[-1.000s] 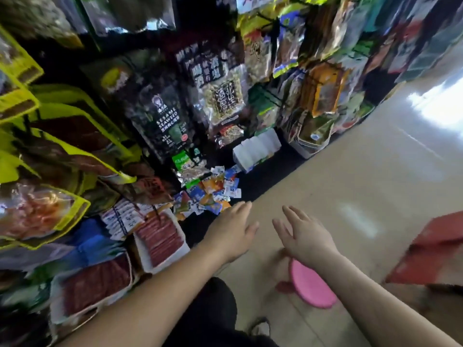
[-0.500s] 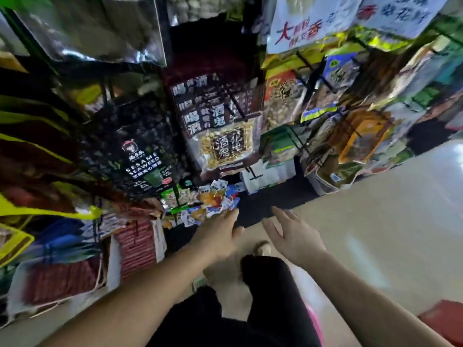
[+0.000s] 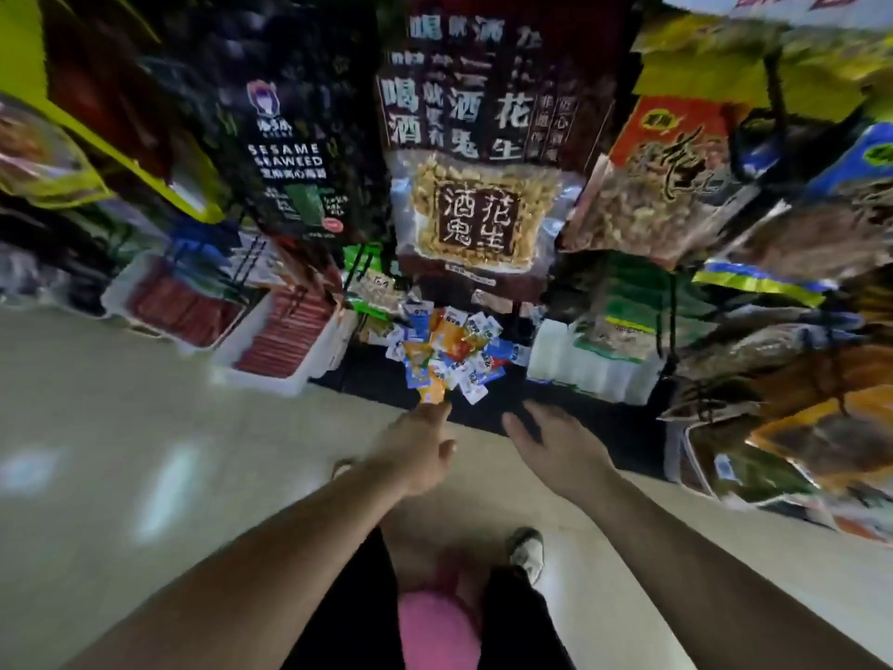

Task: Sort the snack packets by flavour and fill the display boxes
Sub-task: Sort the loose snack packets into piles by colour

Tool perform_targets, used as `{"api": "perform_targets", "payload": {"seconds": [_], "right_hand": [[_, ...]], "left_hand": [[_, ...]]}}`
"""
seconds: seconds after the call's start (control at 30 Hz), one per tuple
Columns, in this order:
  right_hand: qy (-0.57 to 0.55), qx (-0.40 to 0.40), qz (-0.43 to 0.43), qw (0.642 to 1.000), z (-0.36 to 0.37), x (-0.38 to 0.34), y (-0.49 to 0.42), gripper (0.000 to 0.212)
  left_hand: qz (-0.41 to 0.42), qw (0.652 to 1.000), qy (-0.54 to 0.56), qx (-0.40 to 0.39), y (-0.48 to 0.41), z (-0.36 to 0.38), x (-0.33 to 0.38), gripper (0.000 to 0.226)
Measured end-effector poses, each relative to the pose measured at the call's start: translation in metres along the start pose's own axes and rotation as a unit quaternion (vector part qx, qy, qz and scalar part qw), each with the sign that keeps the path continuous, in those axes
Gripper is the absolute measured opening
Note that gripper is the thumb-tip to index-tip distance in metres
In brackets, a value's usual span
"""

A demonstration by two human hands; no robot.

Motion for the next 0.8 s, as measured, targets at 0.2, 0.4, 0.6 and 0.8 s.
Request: {"api": "perform_targets", "payload": {"seconds": [0.2,0.4,0.6,0.8], "right_hand": [[-0.021,-0.02,0.009,1.0,0.034,-0.01,-0.037,0.068],[-0.015,-0.003,0.018,1.0,0.112,-0.01,-0.106,0.065],[0.011,0.025,-0.01,1.0,0.218,0.006,-0.232,0.076],[0.034,0.088,-0.074,0.993,0.281,0.029,-0.321,0.051]], "left_hand": [[-0.023,1.0,-0.003,0.0,-0.015,0.033,-0.028,0.066],[-0.014,1.0,0.008,0.014,-0.074,0.083,-0.095,0.066],[-0.016,0.999,0.001,0.052,-0.168,0.177,-0.188,0.056],[-0.006,0.995,0.022,0.1,-0.25,0.253,-0.244,0.061]]}}
Point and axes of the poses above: each hand's wrist, its own y-axis away from the middle knuckle, its own z-axis out of the palm, x = y × z, the point moved 3 cm from there along -y, towards the middle knuckle, and after that the axes turned 12 degrees about z, right-handed, at the moved point
